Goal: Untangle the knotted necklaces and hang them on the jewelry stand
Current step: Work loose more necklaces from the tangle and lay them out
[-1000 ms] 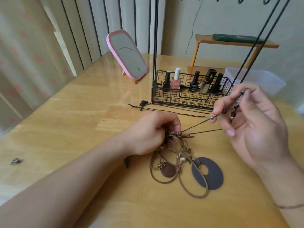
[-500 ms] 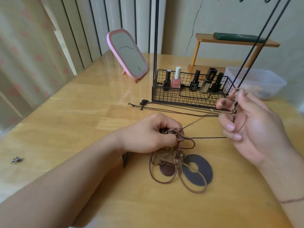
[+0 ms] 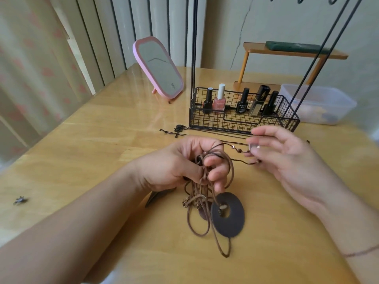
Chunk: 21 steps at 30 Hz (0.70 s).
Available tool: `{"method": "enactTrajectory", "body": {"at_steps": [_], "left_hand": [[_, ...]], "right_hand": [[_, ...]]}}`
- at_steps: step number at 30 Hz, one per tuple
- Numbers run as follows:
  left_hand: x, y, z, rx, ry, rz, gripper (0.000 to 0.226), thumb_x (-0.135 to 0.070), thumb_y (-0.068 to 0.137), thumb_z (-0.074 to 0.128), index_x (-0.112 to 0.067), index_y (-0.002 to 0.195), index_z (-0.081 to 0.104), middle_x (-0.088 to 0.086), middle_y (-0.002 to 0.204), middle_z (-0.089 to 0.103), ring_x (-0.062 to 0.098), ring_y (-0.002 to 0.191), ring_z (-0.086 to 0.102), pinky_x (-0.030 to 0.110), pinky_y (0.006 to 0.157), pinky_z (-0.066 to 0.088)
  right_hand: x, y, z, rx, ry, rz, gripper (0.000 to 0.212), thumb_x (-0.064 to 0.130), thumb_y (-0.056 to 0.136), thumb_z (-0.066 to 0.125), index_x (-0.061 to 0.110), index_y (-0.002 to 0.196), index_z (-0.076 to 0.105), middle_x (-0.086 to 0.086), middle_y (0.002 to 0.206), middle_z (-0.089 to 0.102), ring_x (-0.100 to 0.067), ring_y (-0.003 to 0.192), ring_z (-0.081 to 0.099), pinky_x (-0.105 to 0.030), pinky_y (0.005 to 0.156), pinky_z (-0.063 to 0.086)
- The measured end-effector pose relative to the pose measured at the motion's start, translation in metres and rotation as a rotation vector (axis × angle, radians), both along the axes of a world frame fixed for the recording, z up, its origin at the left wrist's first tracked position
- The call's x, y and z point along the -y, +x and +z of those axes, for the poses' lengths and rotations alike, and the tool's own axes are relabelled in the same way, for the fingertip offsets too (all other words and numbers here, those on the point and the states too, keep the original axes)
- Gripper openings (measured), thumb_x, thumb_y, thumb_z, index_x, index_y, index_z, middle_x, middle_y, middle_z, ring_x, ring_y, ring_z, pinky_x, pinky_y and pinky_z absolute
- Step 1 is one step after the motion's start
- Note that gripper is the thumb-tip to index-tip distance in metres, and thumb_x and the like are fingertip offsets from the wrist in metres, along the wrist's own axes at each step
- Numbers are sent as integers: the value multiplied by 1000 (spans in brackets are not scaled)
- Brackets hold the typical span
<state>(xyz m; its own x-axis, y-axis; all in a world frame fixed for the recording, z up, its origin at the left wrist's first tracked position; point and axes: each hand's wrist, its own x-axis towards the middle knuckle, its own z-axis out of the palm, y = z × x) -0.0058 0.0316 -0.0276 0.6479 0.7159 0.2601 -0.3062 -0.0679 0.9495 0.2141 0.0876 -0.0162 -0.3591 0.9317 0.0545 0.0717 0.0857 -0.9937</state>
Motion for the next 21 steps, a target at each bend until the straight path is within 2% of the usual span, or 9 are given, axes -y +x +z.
{"method": "enactTrajectory", "body": {"at_steps": [2,4,6,8,11,14,17,18,21], "left_hand": [[0,0,1,51,-44,-12,49,32,69,32,-13,78,48,6,75,54,25,75,59,51,80,40],[0,0,3,63,-81,-12,46,30,69,31,-12,79,48,7,76,53,25,74,58,46,79,45],[0,2,3,53,-101,-4,44,28,69,32,-11,81,49,7,75,52,25,73,58,44,77,47],[0,3,3,30,-105,24,44,26,69,35,-11,81,53,8,75,53,26,72,57,40,76,49],[0,2,3,42,-150,29,43,25,69,36,-10,84,56,7,74,51,24,69,56,36,71,51],[-1,0,3,95,-216,37,38,19,65,39,-5,88,57,9,75,50,19,62,54,32,59,48],[-2,-1,5,85,-279,89,37,7,63,38,-3,88,63,10,68,50,17,51,47,27,45,36],[-2,-1,6,75,-292,101,35,1,64,40,-3,88,65,10,65,50,16,49,44,27,43,31],[0,-2,10,25,-292,146,28,-14,75,43,-7,88,66,4,60,46,13,47,36,26,42,25]], "right_hand": [[5,-2,-3,203,426,-82,20,23,86,73,29,104,67,7,110,69,-16,102,65,-37,87,53],[13,-4,-3,218,714,-17,16,38,87,66,24,94,69,7,99,68,-19,99,63,-39,80,52],[19,-7,-4,213,812,83,27,49,87,65,23,84,69,8,91,68,-20,92,63,-37,73,50],[21,-11,-6,276,855,103,29,52,83,69,23,80,70,9,87,68,-20,88,63,-35,71,48],[19,-11,-8,242,803,147,25,37,86,69,13,81,74,4,85,70,-20,83,65,-37,69,49],[17,-7,-5,127,696,191,17,30,89,63,17,83,73,5,86,70,-18,83,66,-29,71,51],[17,-6,0,-23,481,294,17,33,88,63,22,80,73,2,86,72,-15,86,67,-22,78,50],[17,-5,2,-88,416,334,17,38,86,67,23,82,74,1,86,73,-15,87,66,-22,80,50],[18,-3,6,-206,242,391,33,53,79,72,21,85,76,-4,87,72,-19,89,66,-26,78,53]]}}
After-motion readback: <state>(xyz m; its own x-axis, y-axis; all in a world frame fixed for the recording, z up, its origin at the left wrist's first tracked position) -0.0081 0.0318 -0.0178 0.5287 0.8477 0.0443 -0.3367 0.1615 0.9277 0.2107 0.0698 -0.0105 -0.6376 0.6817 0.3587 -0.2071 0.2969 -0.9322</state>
